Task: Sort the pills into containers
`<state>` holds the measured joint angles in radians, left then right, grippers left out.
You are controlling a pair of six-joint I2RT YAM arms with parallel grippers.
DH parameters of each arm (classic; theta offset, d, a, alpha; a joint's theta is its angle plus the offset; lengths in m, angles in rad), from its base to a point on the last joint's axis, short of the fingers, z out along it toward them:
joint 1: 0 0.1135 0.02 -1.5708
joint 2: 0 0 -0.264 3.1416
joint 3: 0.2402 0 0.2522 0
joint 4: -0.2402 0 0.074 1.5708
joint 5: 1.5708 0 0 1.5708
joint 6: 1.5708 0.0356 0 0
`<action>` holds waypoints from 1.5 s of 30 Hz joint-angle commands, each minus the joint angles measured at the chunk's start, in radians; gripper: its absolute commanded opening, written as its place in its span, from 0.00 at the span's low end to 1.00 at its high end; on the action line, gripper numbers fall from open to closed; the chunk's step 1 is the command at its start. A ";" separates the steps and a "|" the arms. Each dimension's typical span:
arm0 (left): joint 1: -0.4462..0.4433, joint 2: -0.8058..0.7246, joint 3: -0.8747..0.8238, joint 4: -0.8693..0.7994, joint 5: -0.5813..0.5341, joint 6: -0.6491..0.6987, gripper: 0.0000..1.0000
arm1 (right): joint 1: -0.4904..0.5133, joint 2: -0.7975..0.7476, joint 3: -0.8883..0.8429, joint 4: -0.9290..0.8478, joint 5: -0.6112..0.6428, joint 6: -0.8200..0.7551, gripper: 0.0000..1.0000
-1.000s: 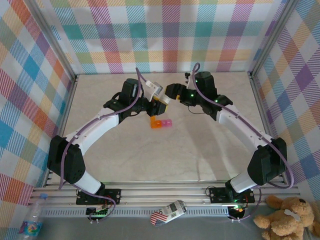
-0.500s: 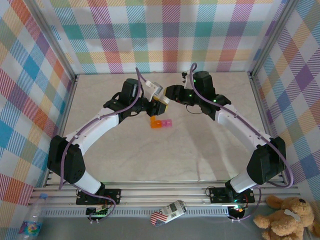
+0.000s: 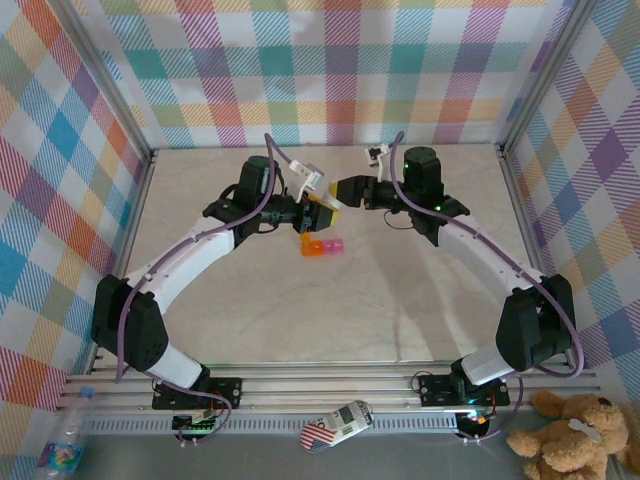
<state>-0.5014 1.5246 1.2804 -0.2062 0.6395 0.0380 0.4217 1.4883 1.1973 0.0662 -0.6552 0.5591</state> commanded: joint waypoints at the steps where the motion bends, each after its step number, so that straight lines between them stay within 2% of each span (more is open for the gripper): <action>1: 0.006 -0.029 0.036 -0.009 -0.069 0.019 0.00 | -0.003 -0.060 0.026 -0.046 0.098 0.030 0.74; 5: 0.000 -0.025 0.048 -0.032 -0.147 0.061 0.00 | -0.003 -0.103 0.023 -0.150 0.304 0.122 0.77; 7: -0.008 -0.016 0.058 -0.046 -0.177 0.083 0.00 | -0.001 -0.109 0.025 -0.184 0.361 0.156 0.76; 28: -0.062 0.054 0.114 -0.063 -0.202 0.126 0.00 | 0.066 -0.012 0.118 -0.176 0.370 0.180 0.75; 32: -0.065 0.054 0.116 -0.091 -0.201 0.125 0.00 | 0.075 0.006 0.123 -0.172 0.370 0.180 0.69; 40: -0.066 0.054 0.117 -0.092 -0.202 0.123 0.00 | 0.077 0.017 0.124 -0.161 0.350 0.164 0.48; 45: -0.061 0.044 0.109 -0.081 -0.167 0.109 0.00 | 0.051 0.002 0.069 -0.082 0.261 0.115 0.42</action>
<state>-0.5568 1.5829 1.3598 -0.3008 0.4355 0.1471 0.4877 1.4994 1.2869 -0.0914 -0.3271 0.7139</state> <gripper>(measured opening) 0.441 0.425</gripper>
